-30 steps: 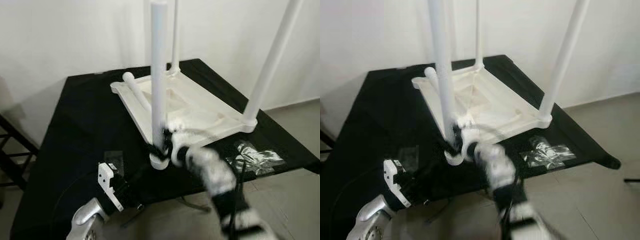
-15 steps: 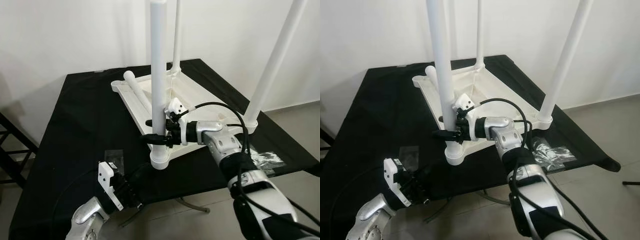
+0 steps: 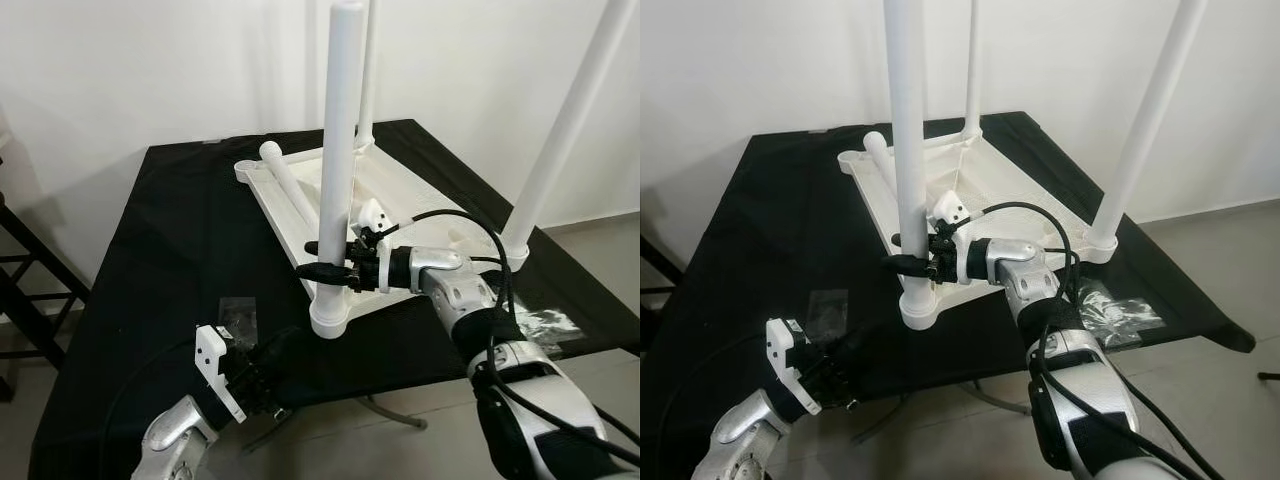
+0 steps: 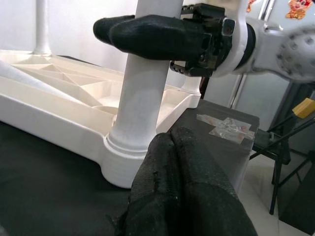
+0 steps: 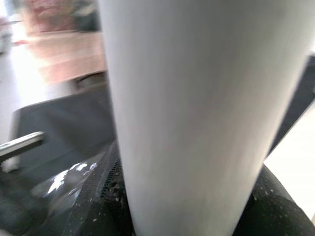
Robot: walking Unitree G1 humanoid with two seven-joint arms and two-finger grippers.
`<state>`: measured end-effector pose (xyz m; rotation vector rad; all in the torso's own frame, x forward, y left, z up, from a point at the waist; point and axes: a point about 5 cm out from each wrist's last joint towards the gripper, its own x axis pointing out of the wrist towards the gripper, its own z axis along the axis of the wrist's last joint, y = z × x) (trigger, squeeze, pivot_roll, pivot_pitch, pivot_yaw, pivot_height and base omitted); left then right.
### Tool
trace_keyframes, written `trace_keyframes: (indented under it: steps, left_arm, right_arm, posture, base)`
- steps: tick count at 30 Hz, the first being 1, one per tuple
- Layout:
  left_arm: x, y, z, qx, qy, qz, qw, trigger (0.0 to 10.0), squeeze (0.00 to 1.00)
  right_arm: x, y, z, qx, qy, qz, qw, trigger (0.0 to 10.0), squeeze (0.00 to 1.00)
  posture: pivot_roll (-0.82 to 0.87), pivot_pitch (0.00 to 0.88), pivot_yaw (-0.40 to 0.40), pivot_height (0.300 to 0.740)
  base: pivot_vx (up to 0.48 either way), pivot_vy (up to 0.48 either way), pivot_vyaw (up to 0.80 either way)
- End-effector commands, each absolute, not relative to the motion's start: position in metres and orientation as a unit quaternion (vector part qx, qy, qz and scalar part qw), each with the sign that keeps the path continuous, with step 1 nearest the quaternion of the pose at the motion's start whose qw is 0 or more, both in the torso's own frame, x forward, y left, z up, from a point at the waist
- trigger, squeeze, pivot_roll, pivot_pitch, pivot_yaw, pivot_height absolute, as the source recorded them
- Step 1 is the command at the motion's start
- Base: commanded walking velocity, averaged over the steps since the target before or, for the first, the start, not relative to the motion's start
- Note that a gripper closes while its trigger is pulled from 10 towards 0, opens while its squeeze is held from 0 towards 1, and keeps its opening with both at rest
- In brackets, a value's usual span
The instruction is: Building children table
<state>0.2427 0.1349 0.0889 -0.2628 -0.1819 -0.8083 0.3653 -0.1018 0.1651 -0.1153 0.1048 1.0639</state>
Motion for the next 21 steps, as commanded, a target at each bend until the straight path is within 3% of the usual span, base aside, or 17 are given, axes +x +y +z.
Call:
trace_keyframes:
  steps: [1, 2, 3, 4, 6, 18, 19, 21]
  left_arm:
    - [0.241, 0.136, 0.087, -0.121, -0.081, -0.398, 0.906, 10.0, 0.00]
    - [0.241, 0.136, 0.087, -0.121, -0.081, -0.398, 0.906, 10.0, 0.00]
    - [0.241, 0.136, 0.088, -0.123, -0.080, -0.399, 0.905, 10.0, 0.00]
    - [0.241, 0.137, 0.087, -0.123, -0.079, -0.399, 0.905, 10.0, 0.00]
    - [0.241, 0.138, 0.087, -0.123, -0.078, -0.400, 0.905, 10.0, 0.00]
    - [0.244, 0.138, 0.088, -0.121, -0.079, -0.398, 0.906, 10.0, 0.00]
    - [0.245, 0.138, 0.088, -0.121, -0.081, -0.396, 0.906, 10.0, 0.00]
    - [0.246, 0.138, 0.088, -0.122, -0.081, -0.396, 0.906, 10.0, 0.00]
  right_arm:
    - [0.359, -0.106, 0.121, -0.068, 0.136, 0.397, 0.905, 0.0, 0.00]
    - [0.359, -0.106, 0.121, -0.068, 0.136, 0.397, 0.905, 0.0, 0.00]
    - [0.348, -0.101, 0.104, -0.052, 0.162, 0.302, 0.938, 0.0, 0.00]
    - [0.336, -0.092, 0.095, -0.029, 0.171, 0.247, 0.953, 0.0, 0.00]
    - [0.323, -0.084, 0.089, -0.010, 0.172, 0.192, 0.966, 0.0, 0.00]
    - [0.335, -0.073, 0.097, -0.028, 0.154, 0.197, 0.968, 0.0, 0.00]
    - [0.344, -0.079, 0.109, -0.016, 0.134, 0.184, 0.974, 10.0, 0.32]
    - [0.346, -0.081, 0.118, -0.010, 0.127, 0.172, 0.977, 10.0, 0.32]
  posture:
    - [0.02, 0.000, 0.006, 0.740]
    - [0.02, 0.000, 0.006, 0.740]
    - [0.01, 0.000, 0.012, 0.740]
    - [0.00, 0.000, 0.024, 0.740]
    - [0.00, 0.000, 0.027, 0.740]
    - [0.00, 0.000, 0.025, 0.740]
    - [0.00, 0.000, 0.022, 0.740]
    - [0.00, 0.000, 0.022, 0.740]
  base:
    - [0.000, 0.000, 0.00]
    - [0.000, 0.000, 0.00]
    - [0.000, 0.000, 0.00]
    - [0.000, 0.000, 0.00]
    - [0.000, 0.000, 0.00]
    - [0.000, 0.000, 0.00]
    - [0.000, 0.000, 0.00]
    - [0.000, 0.000, 0.00]
